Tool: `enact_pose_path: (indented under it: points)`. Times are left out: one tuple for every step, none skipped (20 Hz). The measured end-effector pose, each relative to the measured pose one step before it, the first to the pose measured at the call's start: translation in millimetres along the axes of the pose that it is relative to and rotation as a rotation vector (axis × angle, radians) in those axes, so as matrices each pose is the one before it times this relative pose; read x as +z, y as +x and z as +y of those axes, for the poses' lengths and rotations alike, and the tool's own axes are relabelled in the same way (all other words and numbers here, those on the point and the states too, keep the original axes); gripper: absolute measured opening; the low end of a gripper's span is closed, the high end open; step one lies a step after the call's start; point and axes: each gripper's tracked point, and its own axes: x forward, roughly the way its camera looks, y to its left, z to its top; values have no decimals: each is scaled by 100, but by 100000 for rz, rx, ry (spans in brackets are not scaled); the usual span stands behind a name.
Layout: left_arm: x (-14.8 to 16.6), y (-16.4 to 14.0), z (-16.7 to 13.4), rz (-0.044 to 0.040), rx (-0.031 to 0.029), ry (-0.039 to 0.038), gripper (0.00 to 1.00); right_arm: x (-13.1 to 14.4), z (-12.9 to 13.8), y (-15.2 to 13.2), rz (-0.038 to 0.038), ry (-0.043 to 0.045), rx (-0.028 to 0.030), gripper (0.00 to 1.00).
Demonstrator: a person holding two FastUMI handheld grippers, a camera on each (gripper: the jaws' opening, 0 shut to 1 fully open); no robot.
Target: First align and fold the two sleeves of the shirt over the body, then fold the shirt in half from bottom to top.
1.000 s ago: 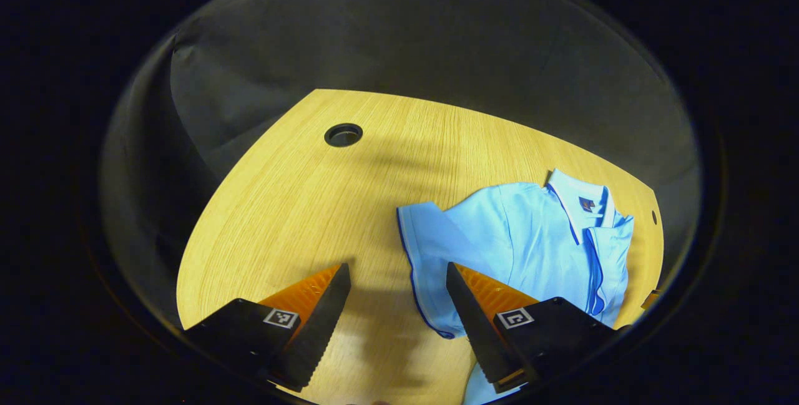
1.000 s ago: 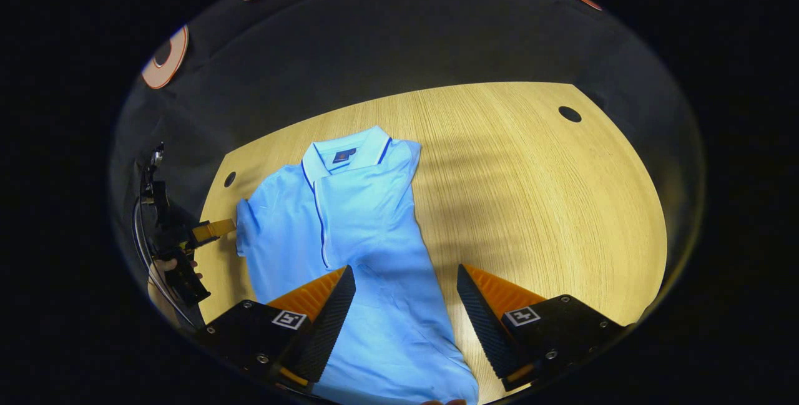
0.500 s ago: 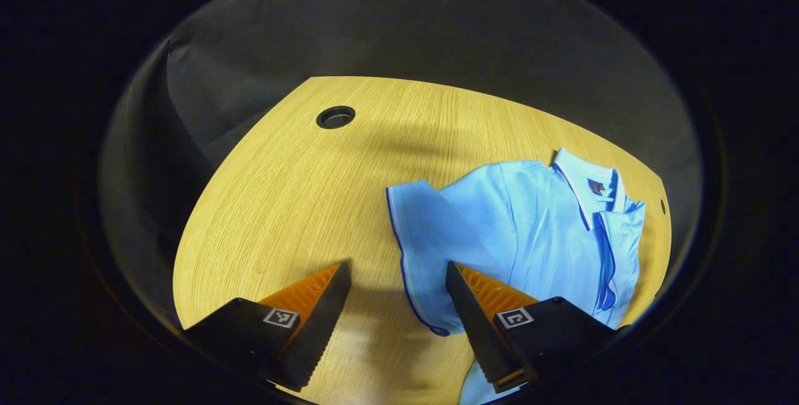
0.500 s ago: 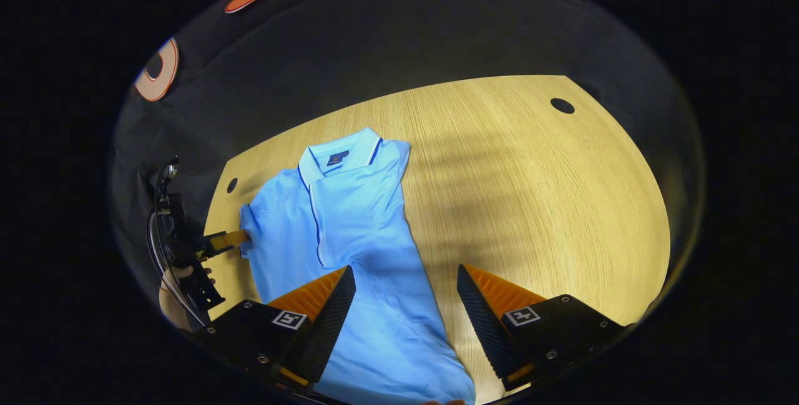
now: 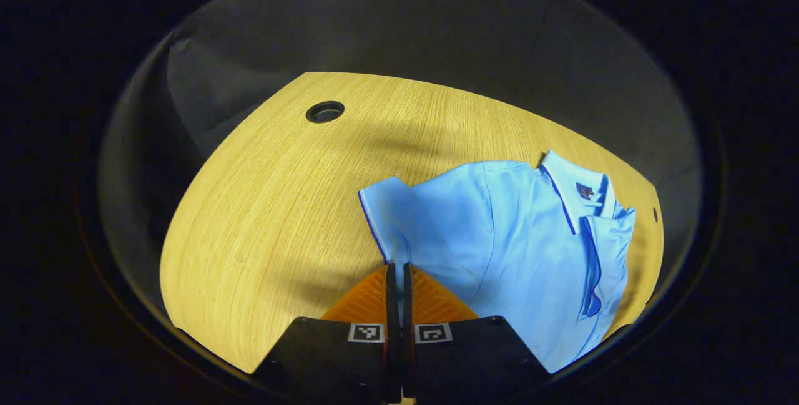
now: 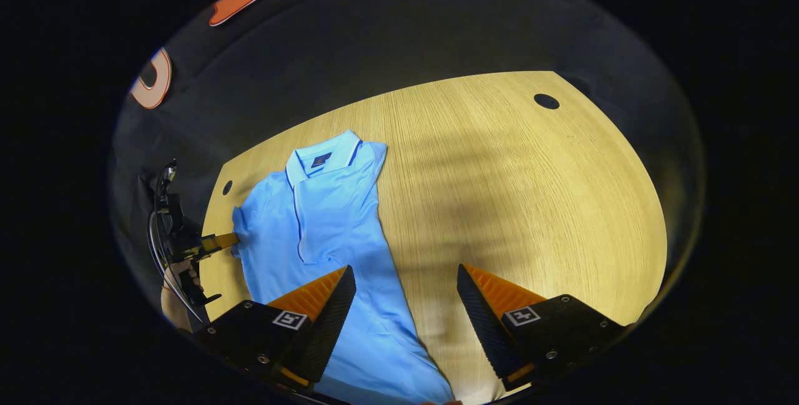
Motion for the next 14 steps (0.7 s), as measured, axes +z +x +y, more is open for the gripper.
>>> enact_pose_path:
  points:
    - [-143, -280, -693, 162, -3779, -2819, 4, 11, -303, -15, -175, -93, 53, 99]
    - [2, -522, -748, -114, -3197, -1480, 4, -25, -355, 12, -77, 23, 239, 99]
    - [277, -659, -493, -2029, -829, 1856, 4, 39, -259, 35, -89, -27, 213, 99]
    - [489, -833, -541, -2103, -235, 3435, 4, -2, -498, -323, -246, -211, 27, 99]
    - [742, -975, -887, -2019, -825, 3074, 4, 158, -336, -224, -463, -468, -90, 99]
    - [790, -902, -1188, -2242, -1443, 2634, 4, 66, -311, -166, -437, -450, -223, 99]
    - [947, -823, -1251, -2545, -1251, 2895, 4, 135, -237, -170, -375, -224, -6, 99]
    - [422, -708, -1155, -1223, -836, 3537, 4, -12, -177, -150, -327, 27, 264, 99]
    - [537, -719, -1353, -624, -1212, 3573, 4, 115, -147, -216, -324, 234, 419, 99]
    - [589, -534, -1657, -850, -1672, 3162, 2, 30, -21, 102, -372, 385, 292, 99]
    - [492, -351, -1827, -461, -2320, 2282, 4, 65, -135, -13, -321, 314, 168, 99]
    - [431, -294, -2031, -353, -2873, 1517, 4, 135, -331, -64, -420, 377, -30, 99]
    - [465, -115, -1967, -69, -2776, 1292, 3, 225, -344, -241, -345, 296, -13, 99]
    - [340, -3, -1752, -388, -2546, 1444, 3, -4, -352, -206, -303, 302, -120, 99]
